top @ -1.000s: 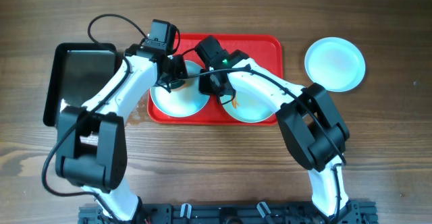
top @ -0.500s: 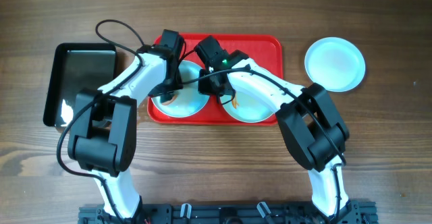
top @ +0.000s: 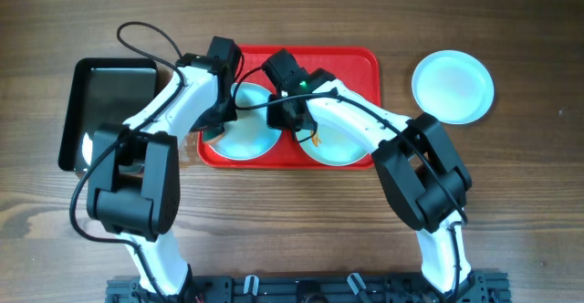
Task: Clean dirty plates on tray and stack at the side
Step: 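Scrub the lower-left plate again with the sponge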
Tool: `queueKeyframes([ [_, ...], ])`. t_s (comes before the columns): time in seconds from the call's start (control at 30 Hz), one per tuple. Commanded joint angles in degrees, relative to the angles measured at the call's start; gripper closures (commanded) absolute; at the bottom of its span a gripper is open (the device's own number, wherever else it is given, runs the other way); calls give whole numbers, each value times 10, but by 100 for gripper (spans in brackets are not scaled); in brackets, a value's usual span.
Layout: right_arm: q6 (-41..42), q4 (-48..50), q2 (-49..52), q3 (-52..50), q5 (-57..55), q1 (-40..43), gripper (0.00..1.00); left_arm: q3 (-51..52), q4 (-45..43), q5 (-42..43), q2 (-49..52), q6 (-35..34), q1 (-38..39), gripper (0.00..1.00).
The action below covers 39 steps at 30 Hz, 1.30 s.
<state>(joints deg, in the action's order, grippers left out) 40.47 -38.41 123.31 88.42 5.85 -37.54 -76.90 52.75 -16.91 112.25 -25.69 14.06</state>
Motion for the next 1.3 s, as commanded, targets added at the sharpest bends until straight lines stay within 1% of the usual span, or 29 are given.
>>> queueKeyframes([
  [0.0,7,-1,0,-11,-25,7,96,-9,-34,56,-22,-7,-7,96],
  [0.07,16,1,0,-10,-25,7,96,-9,-68,175,-22,-1,-7,96],
  [0.1,16,1,0,-10,-24,7,96,-9,-84,212,-22,0,-7,96],
  [0.17,16,0,0,-10,-24,7,95,-9,-96,221,-19,-1,-7,96],
  [0.23,16,0,0,-11,-25,7,96,-7,-96,230,-12,0,-7,96],
  [0.33,16,2,0,-11,-25,7,96,12,-94,267,16,-1,-7,96],
  [0.37,16,2,0,-11,-25,7,96,22,-86,266,21,0,-7,96],
  [0.4,16,2,0,-11,-25,7,96,30,-74,258,22,0,-7,96],
  [0.47,16,2,0,-10,-25,7,96,32,-43,210,22,0,-7,96],
  [0.53,16,2,0,-11,-25,7,96,32,-23,144,22,0,-7,96],
  [0.57,15,1,0,-11,-25,7,96,32,-12,87,22,0,-7,96],
  [0.6,15,1,0,-11,-25,7,96,32,-10,61,22,0,-7,96],
  [0.67,15,1,0,-11,-25,7,96,32,-8,-28,22,-1,-7,96],
  [0.8,15,2,0,-10,-25,7,96,32,-10,-124,22,-1,-7,96],
  [0.87,15,2,0,-11,-25,7,96,32,-39,-173,22,-1,-7,96],
  [1.0,16,2,0,-10,-25,7,96,12,-70,-187,21,-8,-7,96],
  [1.1,16,2,0,-10,-25,7,96,-11,-86,-183,12,-71,-7,96],
  [1.17,15,3,0,-10,-25,7,96,-19,-101,-149,-5,-82,-7,96],
  [1.23,16,4,0,-10,-25,8,96,-22,-107,-93,-32,-82,-7,96],
  [1.27,16,4,0,-11,-24,8,96,-22,-110,-45,-54,-79,-7,96],
])
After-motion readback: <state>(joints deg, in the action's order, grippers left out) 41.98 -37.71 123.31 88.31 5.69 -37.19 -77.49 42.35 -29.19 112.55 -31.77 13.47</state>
